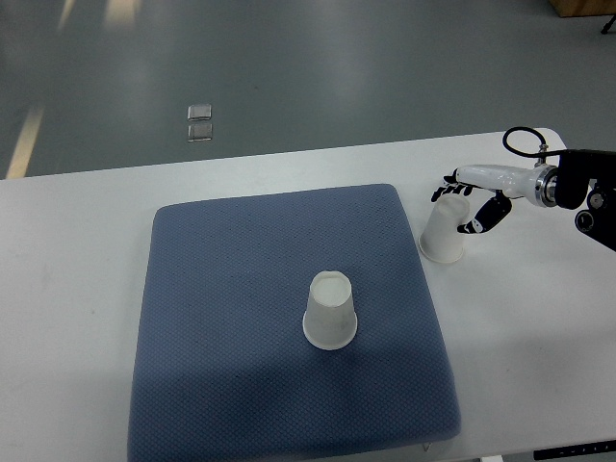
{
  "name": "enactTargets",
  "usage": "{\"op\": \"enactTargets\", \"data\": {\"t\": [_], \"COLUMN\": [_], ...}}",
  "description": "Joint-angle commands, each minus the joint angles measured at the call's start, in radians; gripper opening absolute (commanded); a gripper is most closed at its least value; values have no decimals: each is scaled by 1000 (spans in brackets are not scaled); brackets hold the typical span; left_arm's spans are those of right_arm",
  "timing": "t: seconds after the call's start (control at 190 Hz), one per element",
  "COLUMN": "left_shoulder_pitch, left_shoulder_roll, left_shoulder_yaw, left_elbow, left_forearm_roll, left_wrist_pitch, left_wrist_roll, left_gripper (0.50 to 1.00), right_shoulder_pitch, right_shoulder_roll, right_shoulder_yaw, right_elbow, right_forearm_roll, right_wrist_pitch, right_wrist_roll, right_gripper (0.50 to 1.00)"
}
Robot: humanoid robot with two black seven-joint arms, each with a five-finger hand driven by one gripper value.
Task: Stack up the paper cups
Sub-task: 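Lift the grasped cup and carry it toward the cup on the pad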
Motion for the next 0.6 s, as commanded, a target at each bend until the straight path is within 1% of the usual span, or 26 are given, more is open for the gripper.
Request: {"op": "enactTargets", "data": {"t": [0.0,0.032,0.053,0.1,0.142,0.216,0.28,0.39,0.448,0.538,0.596], "left_shoulder_pitch": [0,0,0,0,0,0,0,0,0,0,0], "left_shoulder_roll": [0,0,0,0,0,0,0,0,0,0,0], "left_shoulder_yaw": [0,0,-1,0,0,0,0,0,0,-1,0], "left_elbow": [0,0,0,0,0,0,0,0,0,0,0], "left_forearm_roll": [0,0,0,0,0,0,0,0,0,0,0], "left_wrist_pitch": [0,0,0,0,0,0,0,0,0,0,0], "left_wrist_roll": [0,0,0,0,-3,0,0,-3,-3,0,0], "left_gripper": [1000,1000,1000,1000,1000,1000,1000,1000,1000,1000,1000], "right_shoulder_pitch": [2,3,3,5,9,28,60,123,170,241,275], "right_shoulder_roll": [-4,-7,-7,-10,-13,-16,-19,-82,-110,-145,-166], "right_shoulder_yaw": [2,2,2,3,5,9,15,22,22,22,22], "right_elbow": [0,2,2,3,8,17,48,138,192,284,338], "right_forearm_roll": [0,0,2,3,5,12,21,68,117,201,236], "right_wrist_pitch": [4,4,4,4,4,4,10,19,48,120,148], "right_wrist_roll": [0,0,0,0,1,11,14,14,14,8,6], "right_gripper": [637,615,611,582,572,564,560,560,560,560,560]}}
